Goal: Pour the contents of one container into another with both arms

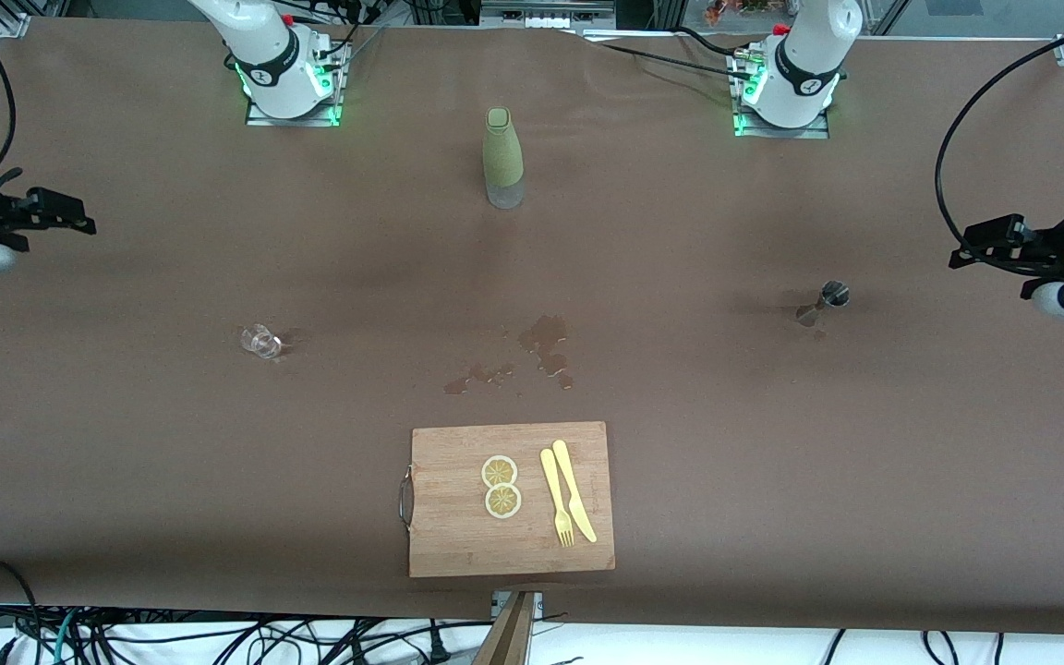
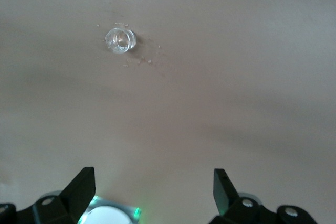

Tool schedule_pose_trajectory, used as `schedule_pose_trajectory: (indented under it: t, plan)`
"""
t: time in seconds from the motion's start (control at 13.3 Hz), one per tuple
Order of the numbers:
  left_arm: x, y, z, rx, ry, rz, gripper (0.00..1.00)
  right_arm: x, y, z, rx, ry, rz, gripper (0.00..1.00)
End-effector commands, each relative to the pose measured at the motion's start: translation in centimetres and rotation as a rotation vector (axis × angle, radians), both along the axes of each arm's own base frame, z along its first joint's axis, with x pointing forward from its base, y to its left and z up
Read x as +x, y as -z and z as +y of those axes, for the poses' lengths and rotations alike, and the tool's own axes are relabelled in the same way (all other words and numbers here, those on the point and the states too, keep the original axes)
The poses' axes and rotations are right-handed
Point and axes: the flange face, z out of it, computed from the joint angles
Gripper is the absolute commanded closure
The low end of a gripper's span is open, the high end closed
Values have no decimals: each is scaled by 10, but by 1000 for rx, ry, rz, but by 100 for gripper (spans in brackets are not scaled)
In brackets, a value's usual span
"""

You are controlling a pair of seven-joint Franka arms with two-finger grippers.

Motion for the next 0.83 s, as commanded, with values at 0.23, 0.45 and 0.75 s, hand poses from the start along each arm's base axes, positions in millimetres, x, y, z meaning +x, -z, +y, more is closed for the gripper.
schedule_pose_trajectory:
  t: [0.23, 0.45, 0.75]
  plan:
    - [-14, -23, -31, 86, -226, 15, 0, 0, -68, 36, -73, 142, -20, 0]
    - [-12, -21, -37, 109, -215, 13, 0, 11, -69, 24, -9, 209, -116, 0]
    - [-14, -25, -41, 115, -254, 9, 0, 24, -64, 37, 23, 202, -222, 0]
